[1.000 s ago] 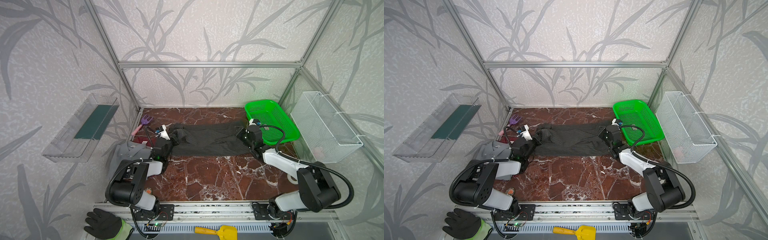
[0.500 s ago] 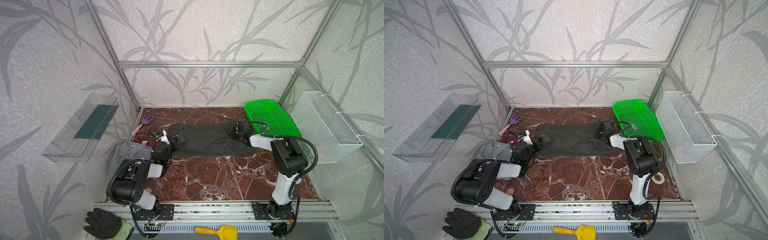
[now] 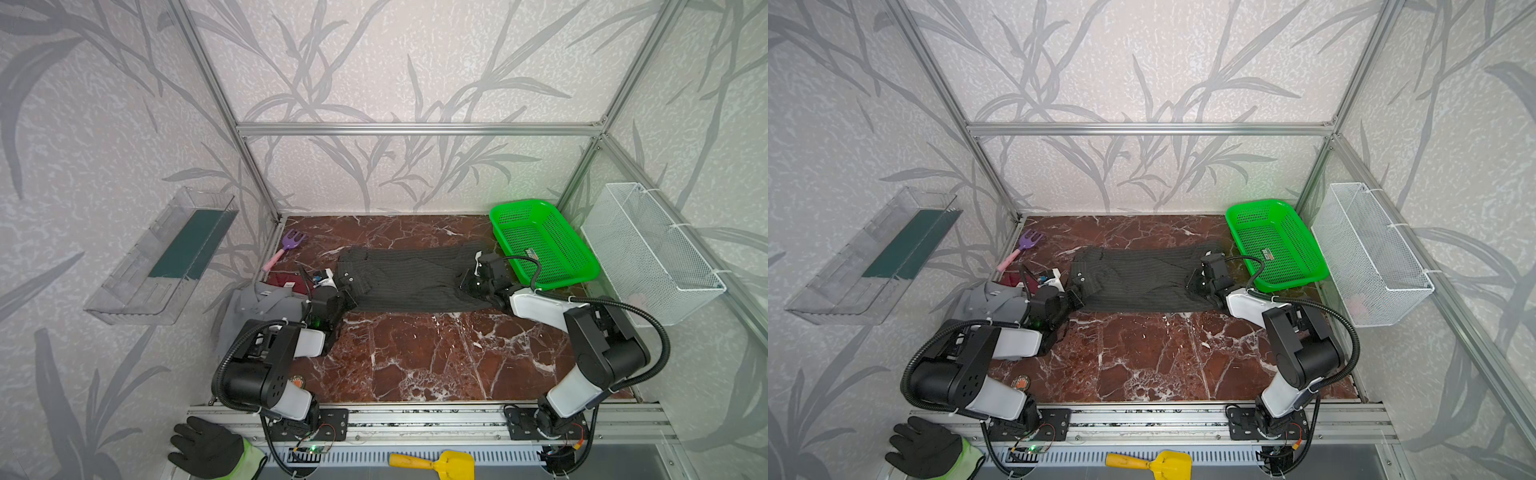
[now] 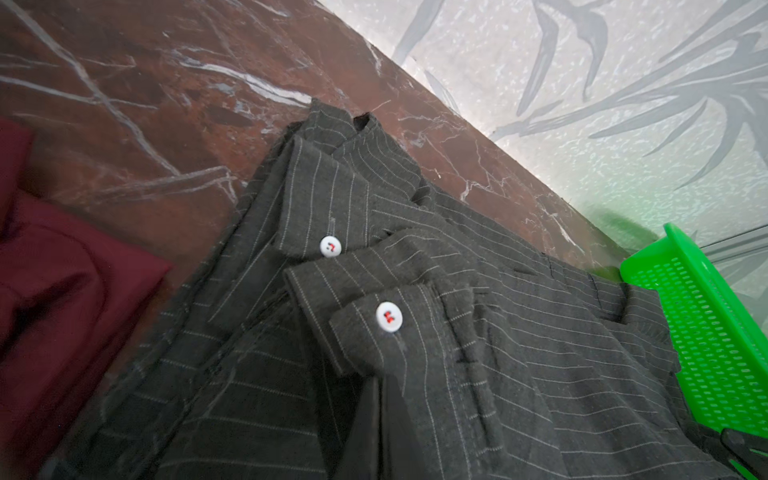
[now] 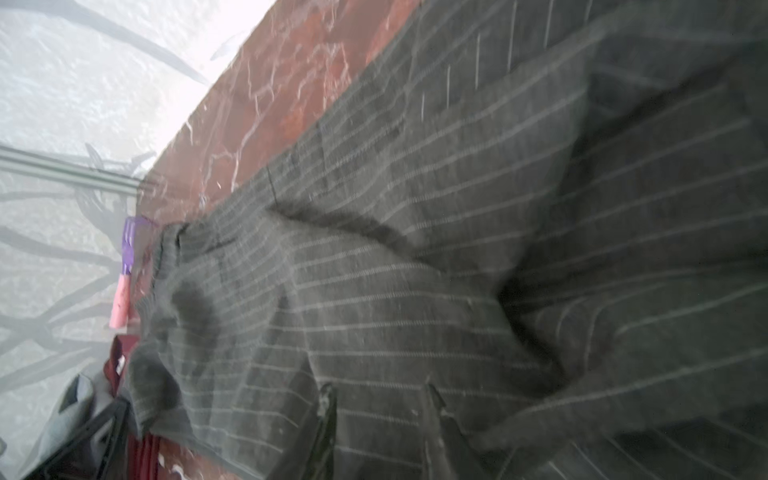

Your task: Fold and stack the long sleeve shirts

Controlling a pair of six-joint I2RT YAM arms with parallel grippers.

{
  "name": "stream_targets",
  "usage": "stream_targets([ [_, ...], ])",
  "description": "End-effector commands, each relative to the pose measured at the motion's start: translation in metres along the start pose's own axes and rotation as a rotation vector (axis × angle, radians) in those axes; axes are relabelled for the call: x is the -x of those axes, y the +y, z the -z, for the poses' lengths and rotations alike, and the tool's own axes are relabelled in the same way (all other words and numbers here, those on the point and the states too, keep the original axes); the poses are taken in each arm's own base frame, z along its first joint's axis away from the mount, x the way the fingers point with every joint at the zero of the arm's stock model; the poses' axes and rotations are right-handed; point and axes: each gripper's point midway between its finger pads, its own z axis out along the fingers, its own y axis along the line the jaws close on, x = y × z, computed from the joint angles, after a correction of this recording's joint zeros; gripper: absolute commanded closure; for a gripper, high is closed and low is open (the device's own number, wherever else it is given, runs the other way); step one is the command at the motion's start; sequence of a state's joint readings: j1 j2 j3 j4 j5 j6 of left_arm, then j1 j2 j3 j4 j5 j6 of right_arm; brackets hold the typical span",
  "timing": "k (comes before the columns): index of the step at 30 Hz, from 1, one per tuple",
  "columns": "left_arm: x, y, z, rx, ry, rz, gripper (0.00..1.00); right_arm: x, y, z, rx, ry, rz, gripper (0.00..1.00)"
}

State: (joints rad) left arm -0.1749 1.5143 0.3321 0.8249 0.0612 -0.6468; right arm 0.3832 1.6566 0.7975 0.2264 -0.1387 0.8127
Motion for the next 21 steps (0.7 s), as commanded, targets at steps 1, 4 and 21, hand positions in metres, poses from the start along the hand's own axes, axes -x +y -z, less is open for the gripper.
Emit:
stream_targets([
  [1, 0.0, 0.01, 0.004, 0.061, 0.0, -0.001, 1.0, -0.014, -0.005, -0.001, 0.012, 0.036, 0.036, 0.68],
  [4, 0.002, 0.012, 0.005, 0.082, 0.01, 0.005, 0.97, -0.025, -0.012, 0.001, 0.007, 0.051, 0.032, 0.69],
  [21, 0.059, -0.009, 0.022, 0.279, 0.082, 0.014, 0.41, 0.011, 0.02, 0.046, -0.087, -0.024, 0.129, 0.69],
])
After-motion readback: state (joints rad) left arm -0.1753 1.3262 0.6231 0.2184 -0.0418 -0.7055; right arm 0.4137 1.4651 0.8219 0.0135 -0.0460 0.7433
